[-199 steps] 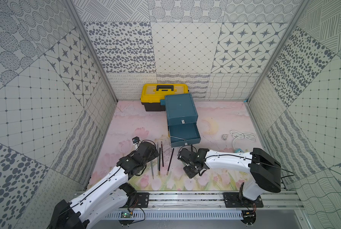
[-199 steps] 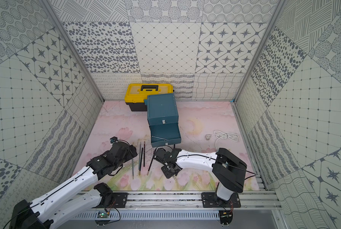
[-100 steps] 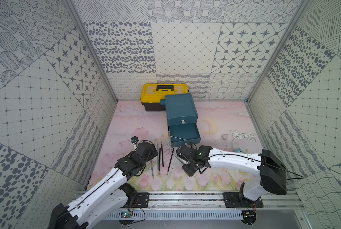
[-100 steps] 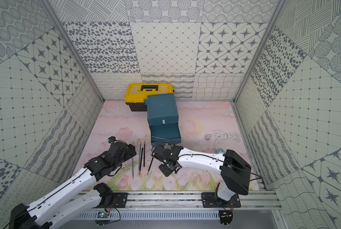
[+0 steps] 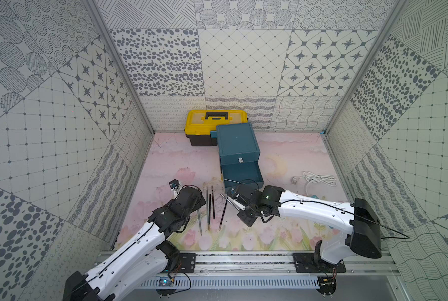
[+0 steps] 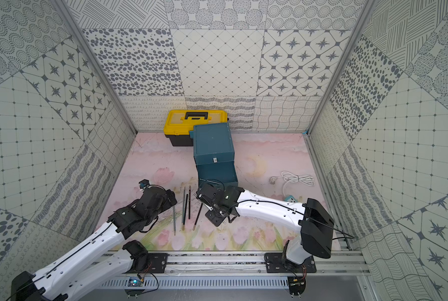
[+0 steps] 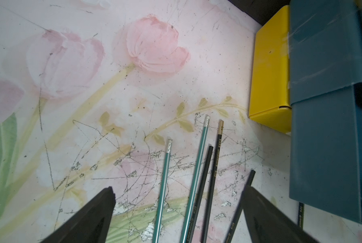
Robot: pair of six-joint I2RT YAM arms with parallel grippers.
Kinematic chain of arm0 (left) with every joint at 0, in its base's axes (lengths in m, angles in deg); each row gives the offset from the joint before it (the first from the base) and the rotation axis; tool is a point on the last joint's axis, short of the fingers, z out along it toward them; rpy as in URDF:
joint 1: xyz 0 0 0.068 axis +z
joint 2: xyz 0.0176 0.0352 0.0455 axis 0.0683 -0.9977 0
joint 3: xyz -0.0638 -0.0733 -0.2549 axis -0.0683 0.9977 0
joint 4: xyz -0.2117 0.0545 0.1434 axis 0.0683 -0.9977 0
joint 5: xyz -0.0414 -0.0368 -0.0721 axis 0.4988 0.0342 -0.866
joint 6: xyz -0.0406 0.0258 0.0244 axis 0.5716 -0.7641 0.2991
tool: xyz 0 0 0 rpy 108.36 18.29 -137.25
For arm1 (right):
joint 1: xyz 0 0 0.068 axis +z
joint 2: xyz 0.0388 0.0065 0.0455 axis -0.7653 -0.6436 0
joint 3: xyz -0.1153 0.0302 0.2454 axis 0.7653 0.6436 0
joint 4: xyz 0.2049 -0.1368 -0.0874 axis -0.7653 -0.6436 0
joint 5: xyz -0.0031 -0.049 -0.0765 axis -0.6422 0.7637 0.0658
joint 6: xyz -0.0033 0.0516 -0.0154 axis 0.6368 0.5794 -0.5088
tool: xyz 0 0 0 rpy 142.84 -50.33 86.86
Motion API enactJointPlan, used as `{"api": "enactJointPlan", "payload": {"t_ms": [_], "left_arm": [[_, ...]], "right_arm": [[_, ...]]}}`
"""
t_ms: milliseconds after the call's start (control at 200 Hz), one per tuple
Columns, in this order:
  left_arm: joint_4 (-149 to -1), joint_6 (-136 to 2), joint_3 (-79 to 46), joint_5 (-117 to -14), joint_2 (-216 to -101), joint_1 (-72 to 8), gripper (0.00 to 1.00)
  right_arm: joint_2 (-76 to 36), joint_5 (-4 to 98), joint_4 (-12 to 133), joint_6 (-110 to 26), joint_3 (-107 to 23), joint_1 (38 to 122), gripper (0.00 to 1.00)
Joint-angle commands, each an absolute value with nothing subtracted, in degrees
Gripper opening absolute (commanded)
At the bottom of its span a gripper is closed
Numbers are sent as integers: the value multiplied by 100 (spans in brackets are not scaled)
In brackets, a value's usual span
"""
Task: Please place the pencils in the drawer according to their color
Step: Pick up the pencil from the center of the board, then place the pencil in the drawer.
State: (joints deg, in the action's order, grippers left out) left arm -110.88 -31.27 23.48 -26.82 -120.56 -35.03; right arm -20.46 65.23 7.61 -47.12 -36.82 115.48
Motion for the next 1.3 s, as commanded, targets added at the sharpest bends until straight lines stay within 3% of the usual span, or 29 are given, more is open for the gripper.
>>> {"api": "enactJointPlan", "payload": {"t_ms": [0,470,796,1296], "left_arm": [[-11263,-3202,2294,-2443,-11997,-3477,99],[-11137,-3210,2398,-2527,-11871,-3477,99],[-10856,-3207,2532,-2760,-11911,-3477,99],[-10768,-3222,2530,-2822,-11919,-3472,99]], "right_arm": [[-1873,6774,711,-5055,-4024,11551,0],[-1721,7233,643,-5939,-4853,10932,0],[-1940,6985,755,-7100,-5293,10123,0],[-2405,6551,1169,-8071,-5259,9526,0]]}}
